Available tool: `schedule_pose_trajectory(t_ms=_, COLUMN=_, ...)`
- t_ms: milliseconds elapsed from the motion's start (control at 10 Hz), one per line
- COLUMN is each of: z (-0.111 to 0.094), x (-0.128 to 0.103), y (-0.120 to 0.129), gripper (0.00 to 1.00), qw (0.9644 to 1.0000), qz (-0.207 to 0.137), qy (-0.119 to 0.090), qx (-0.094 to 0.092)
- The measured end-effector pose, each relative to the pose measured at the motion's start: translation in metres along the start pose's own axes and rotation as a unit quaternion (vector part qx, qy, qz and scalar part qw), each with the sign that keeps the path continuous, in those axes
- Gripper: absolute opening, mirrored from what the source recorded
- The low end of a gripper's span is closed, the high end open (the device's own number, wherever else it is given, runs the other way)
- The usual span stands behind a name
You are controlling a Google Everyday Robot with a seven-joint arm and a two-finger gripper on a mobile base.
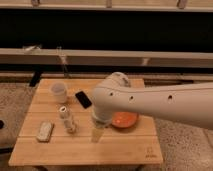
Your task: Pick up the ceramic bowl
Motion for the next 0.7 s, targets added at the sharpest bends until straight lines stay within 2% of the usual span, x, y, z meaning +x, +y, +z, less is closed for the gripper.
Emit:
schedule_pose_trajectory(t_ms=300, z=0.024, x=0.058, y=-0.033, gripper=0.80, qw=0.9981, qz=0.053, qy=0.032, qx=0.001)
schedule_pose_trajectory(t_ms=700, z=0.040, x=0.118, y=-0.078, gripper=0.80, qw=0.9935, qz=0.099, qy=0.056, qx=0.008)
